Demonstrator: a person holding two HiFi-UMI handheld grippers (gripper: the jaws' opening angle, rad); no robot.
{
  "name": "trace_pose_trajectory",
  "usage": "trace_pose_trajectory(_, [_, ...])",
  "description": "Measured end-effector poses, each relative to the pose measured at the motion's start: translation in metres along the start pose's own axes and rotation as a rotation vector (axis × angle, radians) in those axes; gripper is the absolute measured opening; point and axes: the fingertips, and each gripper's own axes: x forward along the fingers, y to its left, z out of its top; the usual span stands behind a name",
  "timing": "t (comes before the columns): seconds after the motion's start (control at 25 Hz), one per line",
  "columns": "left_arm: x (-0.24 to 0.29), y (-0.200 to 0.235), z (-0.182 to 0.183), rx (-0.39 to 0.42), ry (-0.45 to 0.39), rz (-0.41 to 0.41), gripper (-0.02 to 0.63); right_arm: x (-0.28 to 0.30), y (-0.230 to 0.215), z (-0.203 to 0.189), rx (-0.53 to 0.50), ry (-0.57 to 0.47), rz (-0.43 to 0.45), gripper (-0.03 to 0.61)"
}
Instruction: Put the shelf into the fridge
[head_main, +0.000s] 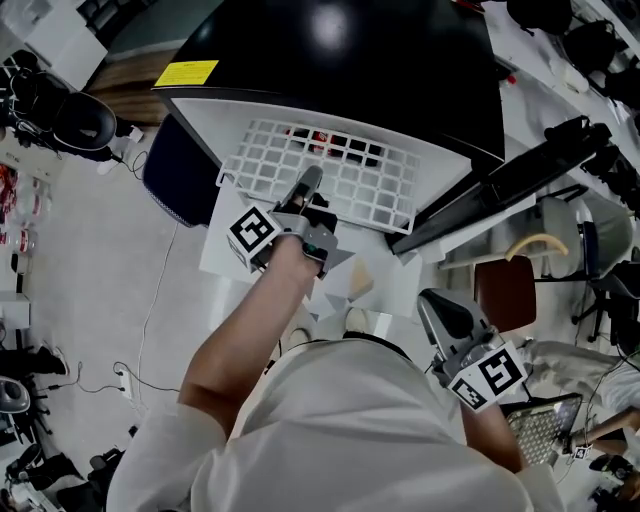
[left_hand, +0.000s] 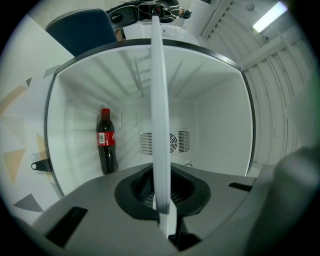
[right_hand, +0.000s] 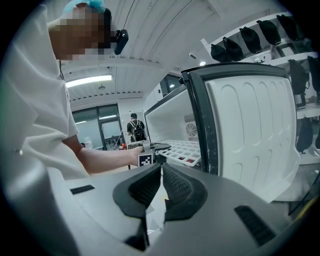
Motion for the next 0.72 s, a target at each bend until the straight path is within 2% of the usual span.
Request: trace_pose_trajectory(0.72, [0.045,0.002,0.013,0.022,-0.019,-0.012,0.038,-0.008,-0.018,0.000,0.012,0.003,-0.026,0.023])
